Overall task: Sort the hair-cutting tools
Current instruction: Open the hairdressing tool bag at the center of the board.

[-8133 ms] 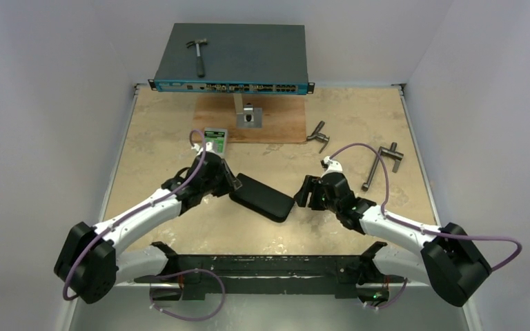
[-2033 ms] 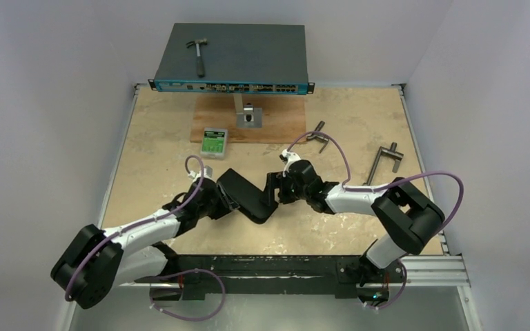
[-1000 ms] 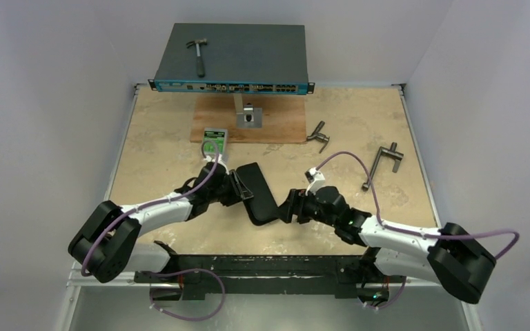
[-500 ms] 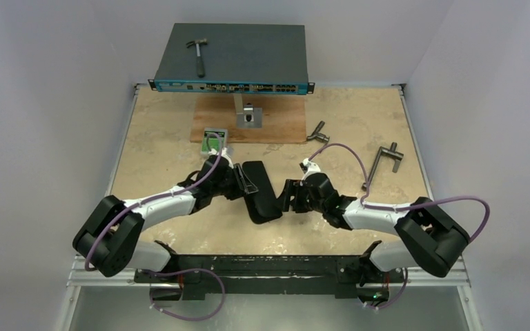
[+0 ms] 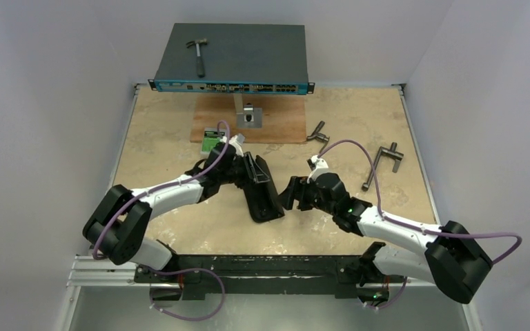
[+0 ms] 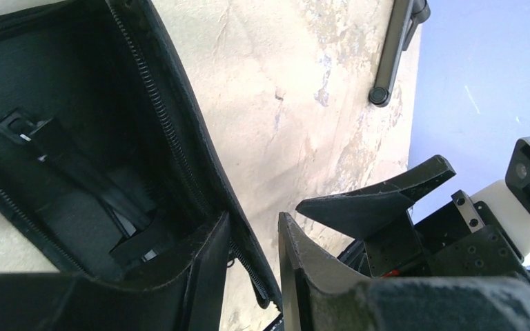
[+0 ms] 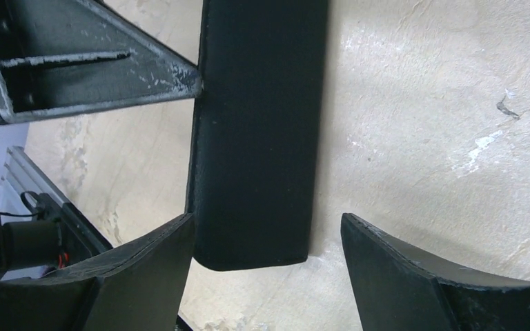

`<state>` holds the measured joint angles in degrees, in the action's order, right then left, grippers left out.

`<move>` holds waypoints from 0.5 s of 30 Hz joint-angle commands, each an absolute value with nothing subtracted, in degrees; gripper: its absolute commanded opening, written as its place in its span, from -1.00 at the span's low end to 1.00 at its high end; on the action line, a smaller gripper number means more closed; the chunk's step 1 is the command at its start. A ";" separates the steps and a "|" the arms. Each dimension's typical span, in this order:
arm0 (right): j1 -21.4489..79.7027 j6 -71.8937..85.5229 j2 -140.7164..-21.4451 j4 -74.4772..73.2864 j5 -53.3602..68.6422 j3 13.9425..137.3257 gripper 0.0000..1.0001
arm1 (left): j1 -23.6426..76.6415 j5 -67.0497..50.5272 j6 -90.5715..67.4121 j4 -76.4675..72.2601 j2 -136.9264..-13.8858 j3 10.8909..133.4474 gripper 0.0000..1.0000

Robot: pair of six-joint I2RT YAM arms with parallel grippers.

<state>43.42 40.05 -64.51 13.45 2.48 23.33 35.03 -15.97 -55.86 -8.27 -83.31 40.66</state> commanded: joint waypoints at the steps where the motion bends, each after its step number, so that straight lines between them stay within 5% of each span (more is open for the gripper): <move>1: 43.09 35.83 -63.21 10.19 2.82 25.22 0.55 | 35.59 -17.87 -54.36 -11.43 -85.12 44.36 -0.39; 15: 43.26 28.78 -65.39 9.20 4.11 31.29 0.58 | 35.82 -17.76 -54.64 -12.06 -86.95 44.84 -0.39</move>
<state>43.33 32.27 -64.49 8.93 2.74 27.38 35.55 -17.37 -55.88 -9.63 -86.89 43.29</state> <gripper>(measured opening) 0.787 0.308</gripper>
